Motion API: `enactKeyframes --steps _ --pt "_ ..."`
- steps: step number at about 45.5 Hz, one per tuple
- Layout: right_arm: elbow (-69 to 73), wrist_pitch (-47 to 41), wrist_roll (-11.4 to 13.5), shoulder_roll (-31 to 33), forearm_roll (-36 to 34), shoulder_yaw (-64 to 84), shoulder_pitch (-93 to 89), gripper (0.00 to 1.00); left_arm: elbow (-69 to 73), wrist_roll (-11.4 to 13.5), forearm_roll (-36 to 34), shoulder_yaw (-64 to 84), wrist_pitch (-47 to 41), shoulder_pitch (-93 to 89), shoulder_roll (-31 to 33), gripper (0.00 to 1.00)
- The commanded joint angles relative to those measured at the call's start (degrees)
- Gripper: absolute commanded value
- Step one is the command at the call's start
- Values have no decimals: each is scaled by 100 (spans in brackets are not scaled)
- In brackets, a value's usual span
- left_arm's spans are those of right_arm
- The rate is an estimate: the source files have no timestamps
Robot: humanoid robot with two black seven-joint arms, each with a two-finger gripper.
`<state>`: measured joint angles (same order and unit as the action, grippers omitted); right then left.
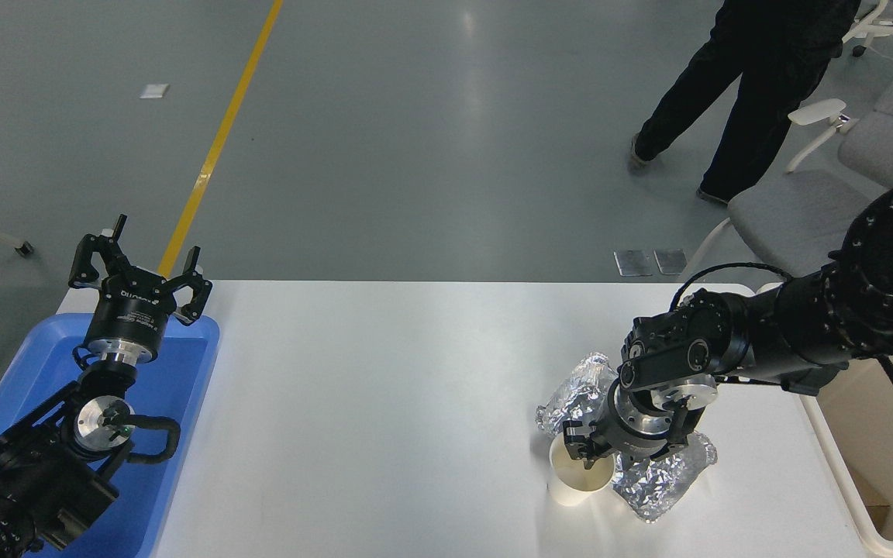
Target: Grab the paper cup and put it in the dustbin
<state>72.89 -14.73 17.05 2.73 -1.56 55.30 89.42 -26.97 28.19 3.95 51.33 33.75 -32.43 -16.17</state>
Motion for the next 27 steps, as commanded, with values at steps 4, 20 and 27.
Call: enactKeyframes --steps 4,20,27 --pt "15 -21 0 25 -292 -10 -12 0 7 -6 0 0 0 0 0 99" --pt "94 -117 -8 122 -635 8 119 0 -2 3 0 0 0 0 0 99" --pt "129 -1056 -17 315 -661 -27 418 0 -2 -6 0 0 0 0 0 99"
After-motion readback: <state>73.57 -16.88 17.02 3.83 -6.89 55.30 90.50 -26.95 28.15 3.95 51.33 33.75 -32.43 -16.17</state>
